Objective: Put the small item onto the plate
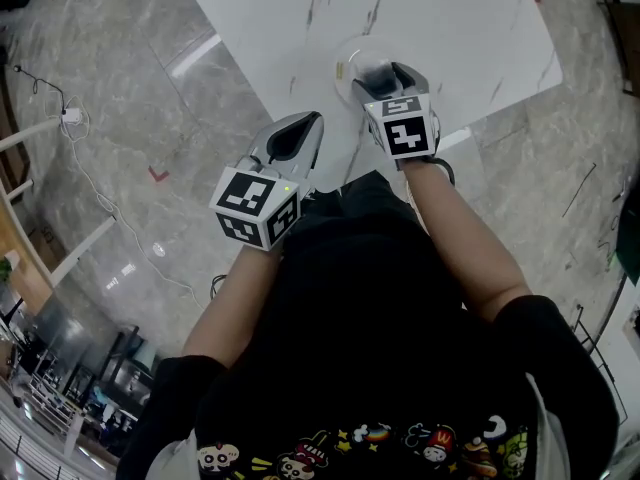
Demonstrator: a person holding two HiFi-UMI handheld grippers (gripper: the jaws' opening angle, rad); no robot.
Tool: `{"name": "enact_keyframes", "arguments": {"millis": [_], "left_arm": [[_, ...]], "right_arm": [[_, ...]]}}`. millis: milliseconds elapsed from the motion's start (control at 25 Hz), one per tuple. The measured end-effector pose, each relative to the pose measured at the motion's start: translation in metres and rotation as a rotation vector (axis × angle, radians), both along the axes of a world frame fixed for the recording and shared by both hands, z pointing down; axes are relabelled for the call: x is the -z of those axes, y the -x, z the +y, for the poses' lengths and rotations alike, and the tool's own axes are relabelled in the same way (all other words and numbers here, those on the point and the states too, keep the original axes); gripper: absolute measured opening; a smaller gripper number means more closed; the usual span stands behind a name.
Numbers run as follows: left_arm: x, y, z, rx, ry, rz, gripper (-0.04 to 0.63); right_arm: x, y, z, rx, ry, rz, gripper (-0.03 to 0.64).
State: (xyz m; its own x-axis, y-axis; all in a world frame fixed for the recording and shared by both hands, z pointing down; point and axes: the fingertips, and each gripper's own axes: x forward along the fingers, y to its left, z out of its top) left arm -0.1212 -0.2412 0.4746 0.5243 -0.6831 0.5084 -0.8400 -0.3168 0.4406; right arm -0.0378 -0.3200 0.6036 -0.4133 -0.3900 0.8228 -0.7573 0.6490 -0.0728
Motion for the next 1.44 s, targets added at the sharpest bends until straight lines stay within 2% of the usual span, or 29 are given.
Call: {"name": "enact_keyframes", "arguments": {"millis": [160,280,640,800,1040,1440], "left_arm": [[0.006,-0.002,0.004,-0.013,-0.011,-0.011,0.0],[0.014,-0.005,0.003,-0.04,-0.033,-0.031,0.0],[0.055,-0.028,0.007,-0.144,-0.136,-0.075,0.0],[0.076,-0.031,0.012,-0.182,-0.192,-0.091,0.0],[0.096,-0.028,0.028,-0.2,-0.241,-0.1,0.002],[0.13,-0.026,0.05,-0.217,-0.278,-0.073,0.0]], "right_arm": [[0.021,-0.002,0.002,-0.029,-0.038,-0.044,0.345],[0.054,-0.008,0.001,-0.047,-0.127,-0.086,0.31],[0.167,-0.045,0.032,-0.127,-0.309,-0.215,0.266],[0.197,-0.066,0.05,-0.19,-0.379,-0.23,0.255],[0.212,-0.089,0.087,-0.26,-0.41,-0.221,0.255],[0.261,-0.088,0.124,-0.275,-0.456,-0.215,0.253]]}}
